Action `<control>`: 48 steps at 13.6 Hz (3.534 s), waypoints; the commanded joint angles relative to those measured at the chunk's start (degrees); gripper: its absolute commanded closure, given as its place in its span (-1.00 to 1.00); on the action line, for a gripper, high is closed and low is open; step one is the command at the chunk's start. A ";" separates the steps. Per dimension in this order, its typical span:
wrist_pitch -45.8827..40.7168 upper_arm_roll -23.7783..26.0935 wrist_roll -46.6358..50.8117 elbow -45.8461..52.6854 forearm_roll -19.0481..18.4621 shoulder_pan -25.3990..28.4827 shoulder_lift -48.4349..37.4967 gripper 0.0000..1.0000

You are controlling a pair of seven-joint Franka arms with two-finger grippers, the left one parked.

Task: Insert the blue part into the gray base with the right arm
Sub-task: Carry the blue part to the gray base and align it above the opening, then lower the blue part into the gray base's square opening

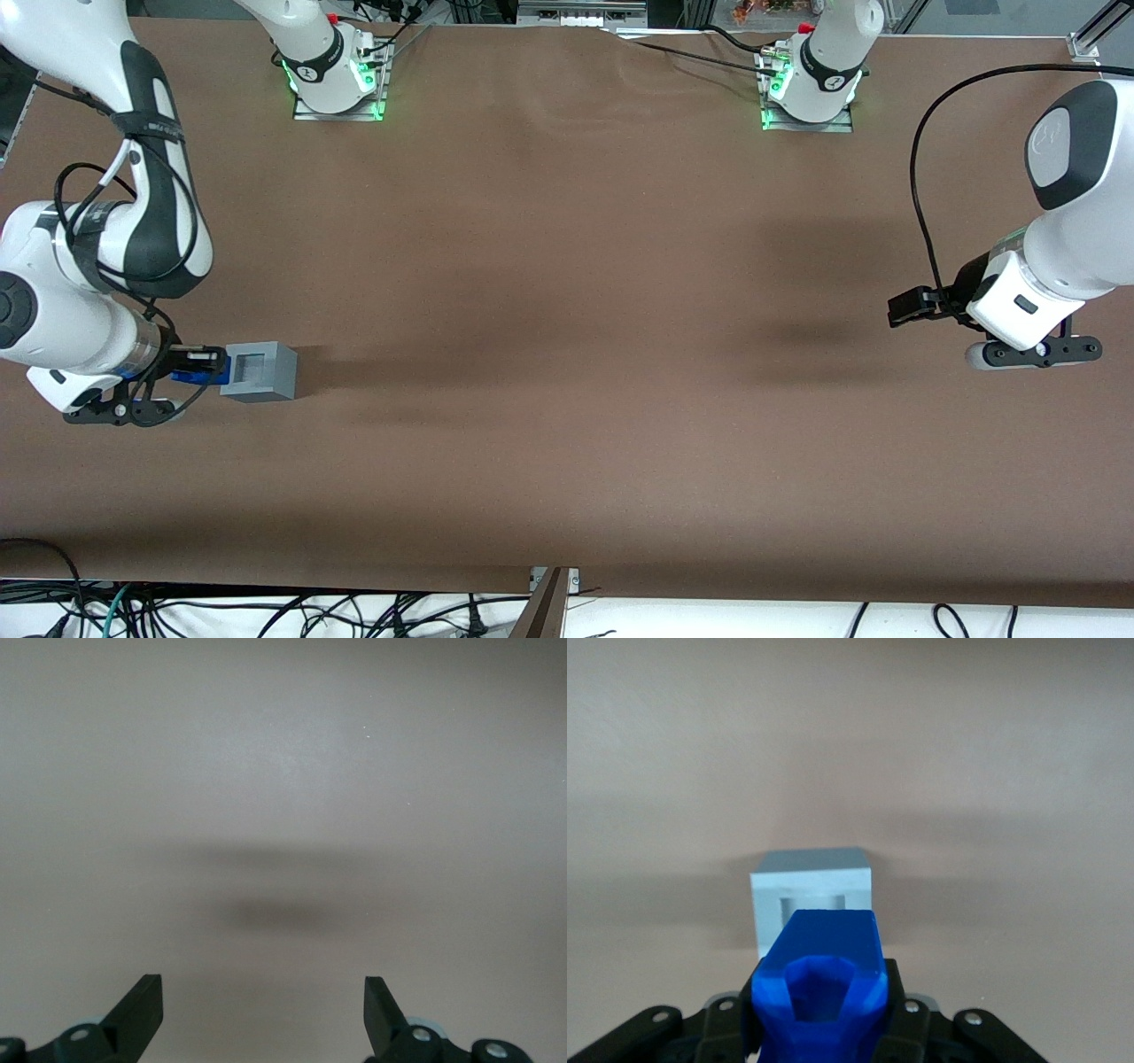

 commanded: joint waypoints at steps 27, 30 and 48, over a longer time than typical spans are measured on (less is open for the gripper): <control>8.98 0.32 -6.29 -8.68 2.31 0.34 -0.03 0.88; 9.34 0.23 -6.29 -8.68 2.31 0.34 0.14 0.88; 10.30 0.23 -6.20 -8.85 2.22 0.34 0.76 0.85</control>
